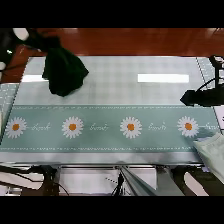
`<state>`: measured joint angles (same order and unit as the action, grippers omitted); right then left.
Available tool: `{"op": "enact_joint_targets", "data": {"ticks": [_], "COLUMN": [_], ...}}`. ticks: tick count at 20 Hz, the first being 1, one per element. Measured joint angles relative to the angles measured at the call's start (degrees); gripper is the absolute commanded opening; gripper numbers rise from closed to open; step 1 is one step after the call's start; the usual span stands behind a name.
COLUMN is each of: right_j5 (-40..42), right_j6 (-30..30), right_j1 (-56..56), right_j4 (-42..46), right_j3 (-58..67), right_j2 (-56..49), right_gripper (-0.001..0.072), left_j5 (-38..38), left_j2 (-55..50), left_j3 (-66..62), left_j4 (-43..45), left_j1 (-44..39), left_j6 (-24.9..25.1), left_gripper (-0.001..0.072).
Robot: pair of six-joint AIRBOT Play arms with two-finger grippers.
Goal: Fold the shirts.
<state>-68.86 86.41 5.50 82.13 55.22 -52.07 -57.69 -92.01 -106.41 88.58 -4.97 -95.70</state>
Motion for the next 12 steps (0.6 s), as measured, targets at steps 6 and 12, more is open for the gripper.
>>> {"op": "enact_joint_targets", "data": {"ticks": [6, 12], "right_j5": [-1.01, -6.54], "right_j6": [-0.04, -0.24], "right_j1": [0.00, 0.00], "right_j4": [4.50, 12.17], "right_j3": [0.00, 0.00], "right_j2": [0.00, 0.00], "right_gripper": [0.0474, 0.0474], "left_j5": [-0.02, 0.24], "left_j2": [19.12, 30.16], "left_j3": [-8.41, -9.64], "left_j4": [-0.26, -0.35], "left_j1": [-6.38, -17.88], "left_j6": [0.17, 0.11], "left_gripper": [0.0035, 0.0035]}}
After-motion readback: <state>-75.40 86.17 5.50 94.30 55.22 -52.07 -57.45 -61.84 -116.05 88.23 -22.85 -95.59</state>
